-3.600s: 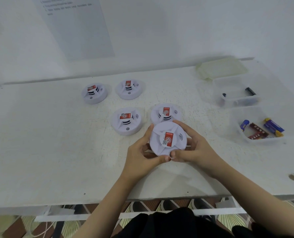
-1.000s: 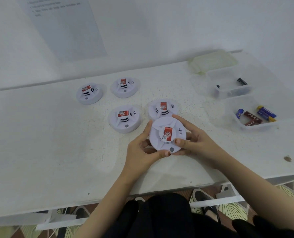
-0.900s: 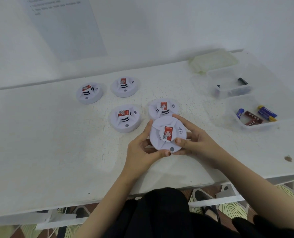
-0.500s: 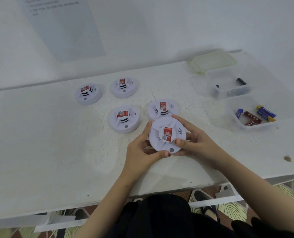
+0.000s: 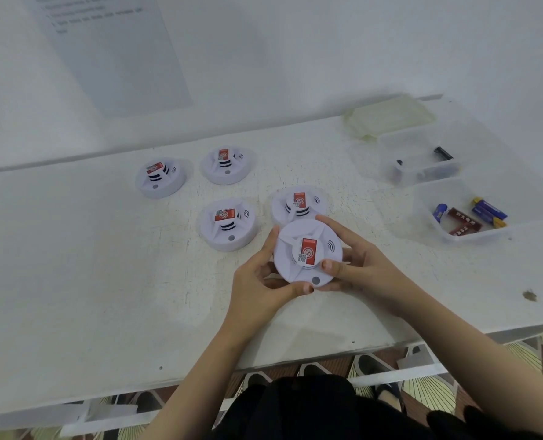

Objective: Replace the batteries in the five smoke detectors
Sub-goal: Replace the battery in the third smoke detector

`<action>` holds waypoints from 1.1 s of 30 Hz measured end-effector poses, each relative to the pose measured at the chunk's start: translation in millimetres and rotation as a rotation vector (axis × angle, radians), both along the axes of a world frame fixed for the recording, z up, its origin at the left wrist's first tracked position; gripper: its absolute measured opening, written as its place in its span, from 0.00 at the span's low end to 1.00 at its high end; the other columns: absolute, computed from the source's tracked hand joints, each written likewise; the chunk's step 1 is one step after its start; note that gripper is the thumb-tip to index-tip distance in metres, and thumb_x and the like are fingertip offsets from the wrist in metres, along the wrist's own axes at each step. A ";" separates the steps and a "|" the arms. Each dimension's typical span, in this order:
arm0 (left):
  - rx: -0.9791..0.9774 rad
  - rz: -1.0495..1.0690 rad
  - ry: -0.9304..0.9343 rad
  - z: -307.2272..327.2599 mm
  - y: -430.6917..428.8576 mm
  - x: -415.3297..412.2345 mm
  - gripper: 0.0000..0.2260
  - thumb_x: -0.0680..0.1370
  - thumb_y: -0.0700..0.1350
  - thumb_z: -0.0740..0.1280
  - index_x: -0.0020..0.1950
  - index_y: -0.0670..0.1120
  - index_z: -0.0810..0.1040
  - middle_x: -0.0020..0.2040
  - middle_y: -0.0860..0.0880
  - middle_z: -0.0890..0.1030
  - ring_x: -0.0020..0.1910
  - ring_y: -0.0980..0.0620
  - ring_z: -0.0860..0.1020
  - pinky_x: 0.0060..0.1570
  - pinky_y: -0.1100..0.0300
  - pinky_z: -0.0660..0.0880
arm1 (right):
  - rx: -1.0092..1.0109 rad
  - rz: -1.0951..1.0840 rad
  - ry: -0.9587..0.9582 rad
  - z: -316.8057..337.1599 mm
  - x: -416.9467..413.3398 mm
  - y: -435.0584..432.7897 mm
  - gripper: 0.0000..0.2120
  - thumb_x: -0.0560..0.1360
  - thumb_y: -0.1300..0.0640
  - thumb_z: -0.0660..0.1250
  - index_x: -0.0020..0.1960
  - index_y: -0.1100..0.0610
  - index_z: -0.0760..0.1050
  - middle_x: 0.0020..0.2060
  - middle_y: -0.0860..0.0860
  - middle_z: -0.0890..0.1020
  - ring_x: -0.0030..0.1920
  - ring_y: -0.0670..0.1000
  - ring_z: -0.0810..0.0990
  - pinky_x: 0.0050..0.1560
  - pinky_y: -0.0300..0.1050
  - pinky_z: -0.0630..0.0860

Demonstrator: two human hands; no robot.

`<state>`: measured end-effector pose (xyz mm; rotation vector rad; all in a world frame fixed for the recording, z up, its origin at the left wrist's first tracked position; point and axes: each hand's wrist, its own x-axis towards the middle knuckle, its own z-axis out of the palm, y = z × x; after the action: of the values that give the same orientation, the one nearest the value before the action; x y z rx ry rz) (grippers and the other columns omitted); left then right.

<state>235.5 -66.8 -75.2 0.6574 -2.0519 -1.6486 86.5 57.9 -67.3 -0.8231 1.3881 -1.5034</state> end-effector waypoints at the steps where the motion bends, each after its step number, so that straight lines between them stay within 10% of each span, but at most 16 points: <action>1: 0.000 0.000 0.000 0.1 -0.2 -0.1 0.38 0.67 0.32 0.77 0.63 0.65 0.66 0.50 0.70 0.81 0.53 0.66 0.80 0.47 0.70 0.76 | -0.001 0.001 -0.006 -0.2 0.0 -0.1 0.32 0.70 0.60 0.69 0.70 0.43 0.64 0.58 0.53 0.81 0.55 0.55 0.81 0.48 0.50 0.81; 17: -0.014 -0.056 -0.014 -1.6 -7.4 1.2 0.41 0.62 0.43 0.80 0.68 0.64 0.65 0.59 0.61 0.81 0.59 0.57 0.79 0.50 0.62 0.79 | 0.026 0.093 0.168 1.1 -5.3 0.4 0.42 0.66 0.66 0.73 0.73 0.44 0.58 0.62 0.47 0.77 0.60 0.49 0.78 0.53 0.45 0.78; 22: -0.078 -0.043 -0.021 12.0 -22.8 -5.5 0.43 0.63 0.38 0.81 0.74 0.51 0.67 0.61 0.54 0.80 0.57 0.55 0.80 0.48 0.57 0.81 | 0.091 0.074 0.450 20.9 -17.1 -10.2 0.43 0.62 0.57 0.80 0.68 0.38 0.60 0.58 0.37 0.75 0.57 0.44 0.77 0.50 0.43 0.79; 29: -0.345 -0.018 -0.083 56.9 -76.1 -51.3 0.40 0.60 0.44 0.83 0.69 0.52 0.70 0.61 0.58 0.76 0.57 0.65 0.75 0.53 0.75 0.71 | 0.119 0.007 0.832 67.2 -63.6 -56.4 0.38 0.59 0.52 0.81 0.60 0.35 0.64 0.54 0.35 0.70 0.51 0.37 0.72 0.44 0.26 0.71; 33: -0.452 -0.044 -0.197 66.1 -115.1 -88.9 0.43 0.60 0.48 0.82 0.72 0.49 0.69 0.68 0.54 0.73 0.65 0.57 0.70 0.65 0.61 0.67 | 0.182 -0.004 0.933 70.0 -100.0 -93.9 0.40 0.59 0.50 0.81 0.67 0.47 0.67 0.53 0.38 0.73 0.50 0.39 0.72 0.44 0.26 0.66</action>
<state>146.6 -181.9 -9.1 0.6349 -2.4811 -1.1114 -13.5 -36.0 2.7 -1.4966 2.1402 -0.9710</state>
